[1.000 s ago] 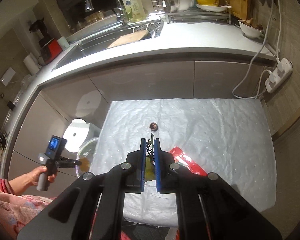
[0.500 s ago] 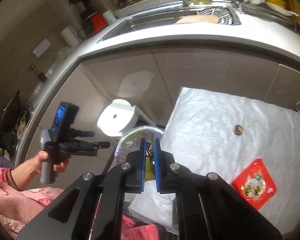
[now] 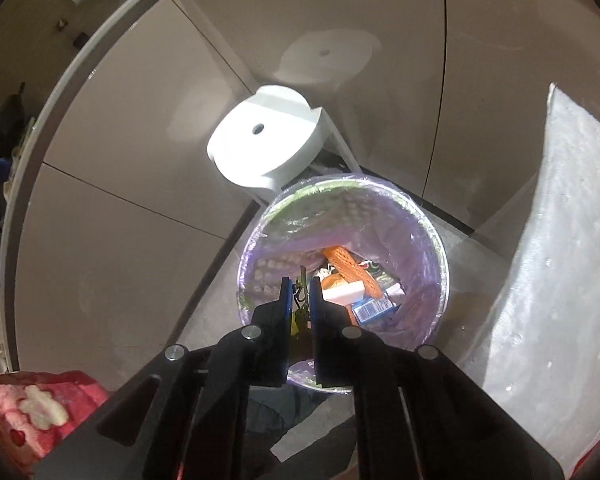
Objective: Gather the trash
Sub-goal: 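Release the green leaf into the bin with the right tool, then grasp the red snack wrapper with the left tool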
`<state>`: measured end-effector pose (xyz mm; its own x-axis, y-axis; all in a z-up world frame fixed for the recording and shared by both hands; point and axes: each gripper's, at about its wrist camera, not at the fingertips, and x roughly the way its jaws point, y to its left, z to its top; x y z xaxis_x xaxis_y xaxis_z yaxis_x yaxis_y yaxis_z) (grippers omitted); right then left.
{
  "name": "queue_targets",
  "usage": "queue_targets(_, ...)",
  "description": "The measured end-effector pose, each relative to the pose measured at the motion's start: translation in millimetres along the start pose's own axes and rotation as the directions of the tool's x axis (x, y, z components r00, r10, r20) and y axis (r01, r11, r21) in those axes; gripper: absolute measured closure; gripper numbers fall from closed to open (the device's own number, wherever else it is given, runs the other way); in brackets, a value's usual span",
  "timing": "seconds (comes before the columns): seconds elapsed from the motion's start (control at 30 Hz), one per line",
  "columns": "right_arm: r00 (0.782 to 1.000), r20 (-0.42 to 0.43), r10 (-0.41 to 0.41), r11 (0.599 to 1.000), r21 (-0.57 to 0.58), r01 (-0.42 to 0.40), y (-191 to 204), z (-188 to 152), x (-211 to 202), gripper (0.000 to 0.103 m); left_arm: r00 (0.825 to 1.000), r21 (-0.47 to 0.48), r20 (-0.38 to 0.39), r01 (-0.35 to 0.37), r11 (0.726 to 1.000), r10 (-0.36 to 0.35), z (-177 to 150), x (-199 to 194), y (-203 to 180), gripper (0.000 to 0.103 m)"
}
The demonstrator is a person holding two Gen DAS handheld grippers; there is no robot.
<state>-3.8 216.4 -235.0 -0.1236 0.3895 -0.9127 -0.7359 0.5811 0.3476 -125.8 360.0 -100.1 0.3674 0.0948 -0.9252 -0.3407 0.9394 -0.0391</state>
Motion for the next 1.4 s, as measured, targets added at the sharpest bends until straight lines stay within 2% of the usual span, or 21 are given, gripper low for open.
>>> queue_targets(0.03, 1.000, -0.021, -0.003, 1.000, 0.001, 0.003, -1, 1, 8, 0.085, 1.000, -0.006, 0.003, -0.003, 1.000, 0.003, -4, -2, 3, 0.012)
queue_targets(0.1, 0.999, -0.035, -0.018, 1.000, 0.005, 0.018, -3, 1, 17, 0.052, 1.000, -0.008, 0.005, -0.014, 1.000, 0.014, -6, -4, 5, 0.012)
queue_targets(0.2, 1.000, -0.016, -0.007, 1.000, 0.028, 0.008, -8, 2, 11, 0.032, 0.999, 0.003, 0.002, -0.035, 0.999, 0.035, -9, -4, 6, 0.012)
queue_targets(0.27, 1.000, 0.023, 0.018, 0.998, 0.054, -0.020, -13, 1, -3, 0.025, 0.999, 0.010, -0.002, -0.032, 0.999, 0.032, -8, -3, 5, 0.012)
queue_targets(0.33, 0.996, 0.072, 0.052, 0.994, 0.088, -0.058, -20, 0, -23, 0.022, 1.000, 0.023, -0.005, -0.024, 0.999, 0.024, -4, 0, 0, 0.012)
queue_targets(0.43, 0.981, 0.175, 0.083, 0.982, 0.151, -0.110, -37, -15, -70, 0.017, 1.000, 0.074, -0.006, -0.004, 0.997, 0.004, 1, 4, -19, 0.012)
queue_targets(0.5, 0.966, 0.252, 0.050, 0.978, 0.185, -0.099, -51, -32, -111, 0.008, 1.000, 0.121, -0.011, 0.027, 0.992, -0.026, 5, 6, -39, 0.012)
queue_targets(0.57, 0.945, 0.326, -0.023, 0.972, 0.228, -0.056, -66, -56, -154, 0.002, 0.998, 0.183, -0.018, 0.065, 0.981, -0.063, 9, 9, -65, 0.012)
queue_targets(0.67, 0.906, 0.393, -0.156, 0.945, 0.326, 0.021, -91, -96, -209, 0.002, 0.992, 0.296, -0.040, 0.128, 0.947, -0.122, 14, 16, -120, 0.012)
queue_targets(0.73, 0.880, 0.399, -0.256, 0.910, 0.406, 0.080, -110, -126, -238, 0.002, 0.983, 0.361, -0.070, 0.185, 0.914, -0.171, 17, 21, -159, 0.012)
queue_targets(0.83, 0.848, 0.379, -0.370, 0.849, 0.510, 0.142, -137, -172, -267, 0.002, 0.960, 0.440, -0.118, 0.279, 0.853, -0.253, 19, 28, -217, 0.012)
queue_targets(0.97, 0.820, 0.355, -0.450, 0.764, 0.629, 0.146, -172, -232, -293, 0.002, 0.928, 0.492, -0.193, 0.374, 0.786, -0.320, 19, 48, -286, 0.012)
queue_targets(1.03, 0.813, 0.342, -0.472, 0.723, 0.677, 0.135, -187, -257, -300, 0.002, 0.920, 0.512, -0.227, 0.391, 0.765, -0.319, 20, 65, -319, 0.012)
queue_targets(1.2, 0.804, 0.318, -0.503, 0.642, 0.760, 0.100, -216, -315, -314, 0.002, 0.922, 0.546, -0.291, 0.379, 0.747, -0.255, 12, 106, -382, 0.012)
queue_targets(1.4, 0.810, 0.305, -0.502, 0.596, 0.800, 0.068, -240, -354, -321, 0.002, 0.931, 0.600, -0.318, 0.343, 0.723, -0.178, -4, 138, -440, 0.012)
